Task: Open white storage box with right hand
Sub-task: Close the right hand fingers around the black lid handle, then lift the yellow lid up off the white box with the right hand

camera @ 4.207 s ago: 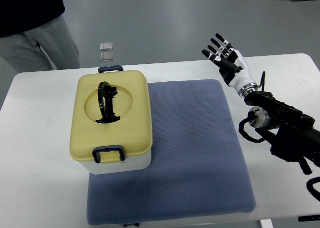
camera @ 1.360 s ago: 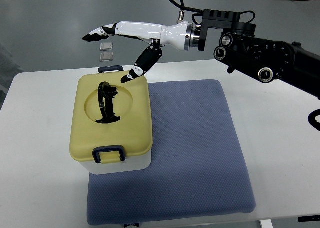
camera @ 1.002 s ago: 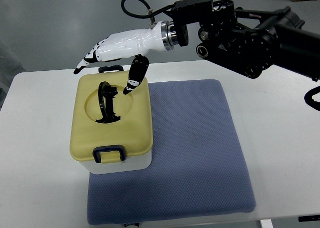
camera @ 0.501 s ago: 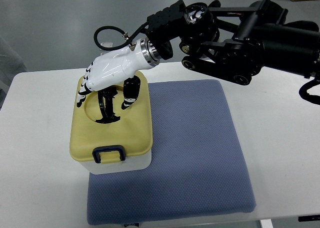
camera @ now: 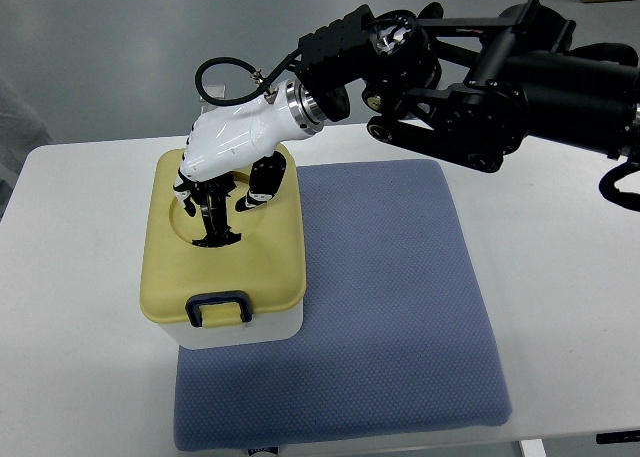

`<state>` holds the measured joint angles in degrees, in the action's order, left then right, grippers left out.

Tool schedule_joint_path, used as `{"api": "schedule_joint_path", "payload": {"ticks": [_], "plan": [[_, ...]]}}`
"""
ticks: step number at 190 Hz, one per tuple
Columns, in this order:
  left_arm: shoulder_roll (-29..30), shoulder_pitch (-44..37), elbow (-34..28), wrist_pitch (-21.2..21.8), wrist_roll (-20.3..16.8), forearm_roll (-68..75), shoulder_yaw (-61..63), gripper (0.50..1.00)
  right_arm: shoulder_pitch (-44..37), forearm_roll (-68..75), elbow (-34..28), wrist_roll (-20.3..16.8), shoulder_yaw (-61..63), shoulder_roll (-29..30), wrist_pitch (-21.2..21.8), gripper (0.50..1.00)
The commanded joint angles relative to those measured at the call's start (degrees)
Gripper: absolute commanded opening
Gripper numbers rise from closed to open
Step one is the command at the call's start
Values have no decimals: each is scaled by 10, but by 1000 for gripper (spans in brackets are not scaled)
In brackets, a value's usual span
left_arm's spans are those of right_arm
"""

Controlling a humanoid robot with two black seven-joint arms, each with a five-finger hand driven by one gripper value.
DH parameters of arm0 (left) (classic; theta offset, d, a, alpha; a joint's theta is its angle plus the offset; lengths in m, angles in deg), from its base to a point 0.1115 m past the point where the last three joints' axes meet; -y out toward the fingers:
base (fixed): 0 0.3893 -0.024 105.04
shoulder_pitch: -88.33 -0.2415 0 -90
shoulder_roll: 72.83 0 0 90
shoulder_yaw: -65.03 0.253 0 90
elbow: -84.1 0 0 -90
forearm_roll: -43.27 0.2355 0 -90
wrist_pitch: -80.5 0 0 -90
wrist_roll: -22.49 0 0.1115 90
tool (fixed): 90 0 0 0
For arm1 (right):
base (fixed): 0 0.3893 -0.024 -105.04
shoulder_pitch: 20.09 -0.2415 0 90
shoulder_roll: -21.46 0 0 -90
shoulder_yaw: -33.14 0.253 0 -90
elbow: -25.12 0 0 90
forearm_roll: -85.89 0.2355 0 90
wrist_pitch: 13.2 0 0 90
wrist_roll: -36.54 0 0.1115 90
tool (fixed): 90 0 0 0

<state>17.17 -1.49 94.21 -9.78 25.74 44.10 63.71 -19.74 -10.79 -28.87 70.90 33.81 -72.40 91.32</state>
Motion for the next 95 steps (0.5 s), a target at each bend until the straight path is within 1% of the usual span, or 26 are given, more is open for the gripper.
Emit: {"api": "schedule_joint_path", "payload": {"ticks": [1,12,21,27,36,41,45,95], "plan": [[0,0,0,0,0,0,0,1000,0,0,-1,1,0,1,1,615],[0,0,0,0,0,0,0,1000,1,0,-1,1,0,1,1,584],[0,0,0,-1,0,0,0,1000,1,0,-1,1,0,2,1,570],[0,0,0,0,0,0,1,1000,1,0,-1,1,0,4,1,545],[0,0,0,-1,0,0,0,1000,1,0,-1,1,0,10,1,533],[0,0,0,0,0,0,0,1000,1,0,-1,1,0,11,1,509],[0,0,0,-1,0,0,0,1000,1,0,-1,2,0,11,1,500],[0,0,0,-1,0,0,0,1000,-1,1,0,3,2,11,1,500]]}}
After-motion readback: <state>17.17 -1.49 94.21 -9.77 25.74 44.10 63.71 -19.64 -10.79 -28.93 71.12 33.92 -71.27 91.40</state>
